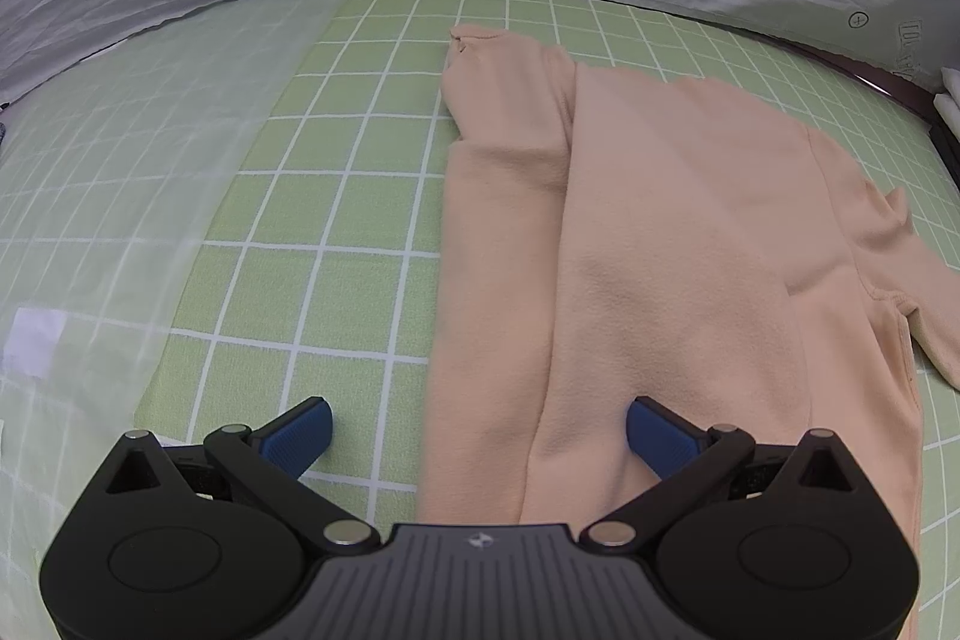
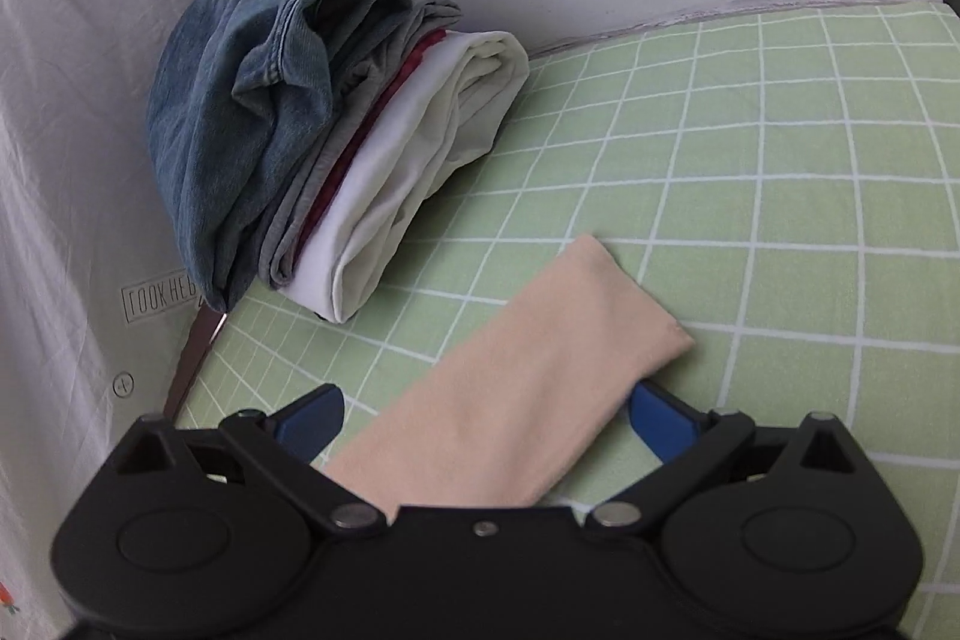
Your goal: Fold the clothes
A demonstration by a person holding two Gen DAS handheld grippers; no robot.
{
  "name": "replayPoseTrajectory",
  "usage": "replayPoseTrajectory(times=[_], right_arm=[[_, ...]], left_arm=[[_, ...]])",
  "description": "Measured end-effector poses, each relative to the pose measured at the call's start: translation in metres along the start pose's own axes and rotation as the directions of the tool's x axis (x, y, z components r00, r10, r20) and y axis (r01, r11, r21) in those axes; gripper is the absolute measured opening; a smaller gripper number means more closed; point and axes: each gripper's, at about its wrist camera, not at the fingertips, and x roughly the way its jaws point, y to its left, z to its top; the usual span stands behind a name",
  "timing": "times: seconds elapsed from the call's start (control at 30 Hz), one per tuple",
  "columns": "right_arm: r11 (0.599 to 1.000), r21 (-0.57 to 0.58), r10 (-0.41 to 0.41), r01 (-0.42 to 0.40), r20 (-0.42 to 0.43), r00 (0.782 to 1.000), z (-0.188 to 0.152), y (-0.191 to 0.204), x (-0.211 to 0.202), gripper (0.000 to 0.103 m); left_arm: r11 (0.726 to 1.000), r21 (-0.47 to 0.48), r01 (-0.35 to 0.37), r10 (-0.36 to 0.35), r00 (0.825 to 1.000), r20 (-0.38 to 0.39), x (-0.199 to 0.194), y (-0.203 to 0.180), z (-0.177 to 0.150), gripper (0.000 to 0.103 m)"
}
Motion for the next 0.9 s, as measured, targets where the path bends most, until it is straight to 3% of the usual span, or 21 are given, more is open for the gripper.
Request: replayPoseTrajectory(times=[0.03, 0.07, 0.1, 0.17, 0.2, 0.27, 0.3, 0.37, 0.47, 0.57, 0.7, 0.77, 0.83, 0.87, 0.9], right_arm=[[0.998, -0.059, -0.021, 0.02, -0.01, 1.0, -0.001, 0.005, 0.001, 0.096], [0.989, -0.139, -0.051, 0.048, -0.018, 0.999, -0.004, 0.012, 0.002, 0.083], [0.963, -0.251, -0.103, 0.095, -0.02, 0.994, -0.009, 0.022, 0.003, 0.062], [0.853, -0.489, -0.208, 0.184, 0.004, 0.978, -0.023, 0.043, 0.006, 0.032], [0.788, -0.588, -0.214, 0.184, 0.019, 0.977, -0.03, 0.053, 0.006, 0.018], [0.656, -0.729, -0.238, 0.195, 0.046, 0.97, -0.044, 0.071, 0.01, 0.008], [0.606, -0.771, -0.242, 0.193, 0.053, 0.969, -0.05, 0.078, 0.011, 0.007], [0.561, -0.809, -0.225, 0.174, 0.053, 0.973, -0.058, 0.091, 0.012, 0.007], [0.578, -0.803, -0.181, 0.143, 0.045, 0.982, -0.067, 0.109, 0.008, 0.006], [0.555, -0.826, -0.098, 0.096, 0.05, 0.994, -0.082, 0.139, 0.004, 0.006], [0.568, -0.818, 0.076, -0.092, -0.06, 0.995, -0.113, 0.188, -0.015, 0.006], [0.511, -0.829, 0.16, -0.228, -0.169, 0.973, -0.141, 0.209, -0.032, 0.006], [0.429, -0.824, 0.228, -0.37, -0.297, 0.927, -0.171, 0.228, -0.049, 0.009], [0.385, -0.827, 0.242, -0.409, -0.337, 0.91, -0.185, 0.233, -0.056, 0.019], [0.34, -0.846, 0.235, -0.41, -0.346, 0.908, -0.199, 0.233, -0.061, 0.041]], left_arm=[[1.0, -0.014, -0.005, 0.004, 0.999, -0.032, 0.0, 0.001, 0.004, 0.103], [0.999, -0.03, -0.011, 0.009, 0.998, -0.063, -0.001, 0.002, 0.007, 0.102], [0.998, -0.057, -0.024, 0.019, 0.997, -0.078, -0.007, 0.005, 0.009, 0.1], [0.998, -0.069, -0.016, 0.016, 1.0, 0.004, -0.033, 0.011, 0.005, 0.098], [0.997, -0.074, -0.012, 0.015, 0.999, 0.045, -0.046, 0.013, 0.003, 0.099], [0.996, -0.086, -0.005, 0.015, 0.992, 0.124, -0.071, 0.019, -0.002, 0.099], [0.995, -0.099, -0.022, 0.036, 0.989, 0.14, -0.078, 0.024, -0.006, 0.099], [0.99, -0.134, -0.047, 0.066, 0.987, 0.144, -0.083, 0.035, -0.013, 0.099], [0.976, -0.21, -0.061, 0.086, 0.99, 0.114, -0.082, 0.056, -0.022, 0.098], [0.963, -0.261, -0.063, 0.089, 0.992, 0.09, -0.081, 0.077, -0.034, 0.098], [0.948, -0.314, -0.056, 0.078, 0.995, 0.058, -0.073, 0.097, -0.042, 0.098], [0.941, -0.335, -0.039, 0.06, 0.997, 0.052, -0.068, 0.103, -0.038, 0.098], [0.938, -0.346, -0.022, 0.043, 0.998, 0.053, -0.063, 0.106, -0.031, 0.098], [0.942, -0.336, -0.015, 0.038, 0.997, 0.06, -0.062, 0.104, -0.027, 0.098], [0.946, -0.324, -0.009, 0.032, 0.997, 0.067, -0.061, 0.102, -0.022, 0.098]])
